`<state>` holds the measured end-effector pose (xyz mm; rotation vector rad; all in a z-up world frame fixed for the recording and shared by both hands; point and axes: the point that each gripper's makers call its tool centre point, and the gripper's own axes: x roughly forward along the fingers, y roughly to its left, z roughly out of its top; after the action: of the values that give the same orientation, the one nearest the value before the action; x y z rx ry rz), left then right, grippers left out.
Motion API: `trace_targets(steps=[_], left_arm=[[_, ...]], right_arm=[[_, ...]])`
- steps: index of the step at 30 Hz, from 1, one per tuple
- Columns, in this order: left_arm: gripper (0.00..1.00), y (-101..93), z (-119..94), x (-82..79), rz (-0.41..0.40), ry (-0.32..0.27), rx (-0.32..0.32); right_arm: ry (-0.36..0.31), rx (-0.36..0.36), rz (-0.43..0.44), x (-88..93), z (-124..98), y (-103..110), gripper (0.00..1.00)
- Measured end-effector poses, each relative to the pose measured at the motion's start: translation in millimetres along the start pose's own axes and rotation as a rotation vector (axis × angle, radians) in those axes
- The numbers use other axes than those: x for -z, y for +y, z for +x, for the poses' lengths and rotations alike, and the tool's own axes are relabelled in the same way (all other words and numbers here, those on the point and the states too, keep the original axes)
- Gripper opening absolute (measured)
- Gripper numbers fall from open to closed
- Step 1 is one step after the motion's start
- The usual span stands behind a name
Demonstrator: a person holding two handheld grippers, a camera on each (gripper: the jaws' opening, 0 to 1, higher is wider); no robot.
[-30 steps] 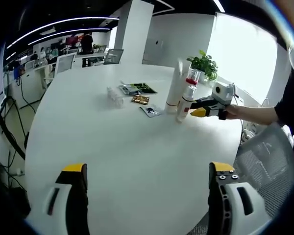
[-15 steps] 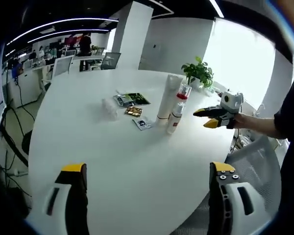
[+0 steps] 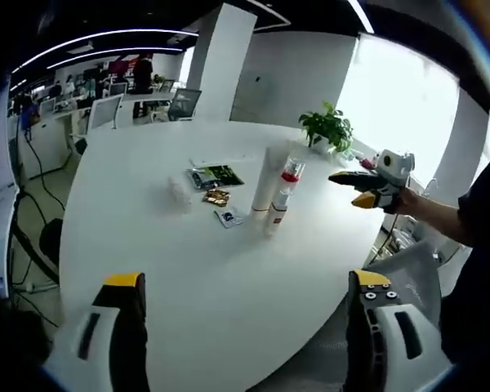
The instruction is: Arrange the skincare products in the storage area until every visible bottle or jar stands upright without overlapping.
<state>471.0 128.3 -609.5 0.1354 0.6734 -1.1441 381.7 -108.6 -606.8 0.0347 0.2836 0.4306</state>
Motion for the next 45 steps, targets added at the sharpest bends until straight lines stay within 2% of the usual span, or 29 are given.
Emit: trace_targets(steps=[5, 11, 13, 16, 19, 21, 24, 26, 28, 30, 34, 39, 45], left_arm=[[0.98, -5.0, -12.8, -6.6, 0.0, -0.03, -0.022], [0.97, -12.5, -27.0, -6.4, 0.004, -0.02, -0.041], [0.96, -14.3, -31.5, -6.3, 0.005, -0.02, -0.043], [0.96, -16.3, -36.0, -6.3, -0.01, -0.023, -0.043], [0.96, -14.4, -34.3, -6.5, -0.035, -0.047, -0.038], [0.96, -14.3, -29.6, -2.6, -0.064, -0.037, -0.027], [0.96, -18.8, -25.6, 2.4, -0.013, -0.002, -0.024], [0.96, -21.1, -25.4, -0.4, -0.01, -0.017, -0.033], [0.97, -27.5, -24.2, -6.7, -0.046, -0.047, -0.02], [0.98, -33.5, -23.3, -13.8, -0.056, -0.07, 0.003], [0.97, -30.3, -21.5, -16.9, -0.031, -0.041, 0.006], [0.94, -22.6, -17.9, -19.4, -0.042, -0.013, 0.008], [0.94, -17.1, -6.3, -21.1, -0.048, 0.007, -0.001]], right_arm=[[-0.009, -0.001, -0.009, -11.0, -6.8, 10.3, 0.68], [-0.026, 0.014, -0.023, -19.1, -18.0, 17.2, 0.75], [-0.043, 0.03, -0.051, -24.0, -22.0, 18.8, 0.76], [-0.039, 0.056, -0.047, -27.9, -29.2, 19.6, 0.8], [-0.008, 0.076, -0.038, -30.8, -35.2, 18.9, 0.85], [-0.015, 0.073, -0.039, -36.8, -37.1, 20.6, 0.89], [-0.019, 0.091, -0.021, -42.9, -40.4, 19.5, 0.95], [-0.047, 0.097, 0.012, -48.3, -43.3, 19.3, 1.0], [-0.065, 0.096, 0.027, -51.7, -48.0, 20.1, 0.99], [-0.069, 0.102, 0.037, -51.4, -52.3, 19.4, 0.99], [-0.036, 0.133, 0.027, -44.6, -59.2, 13.7, 0.99], [-0.053, 0.167, 0.045, -42.3, -63.8, 8.1, 0.99], [-0.029, 0.191, 0.077, -30.7, -64.0, -2.7, 0.99]])
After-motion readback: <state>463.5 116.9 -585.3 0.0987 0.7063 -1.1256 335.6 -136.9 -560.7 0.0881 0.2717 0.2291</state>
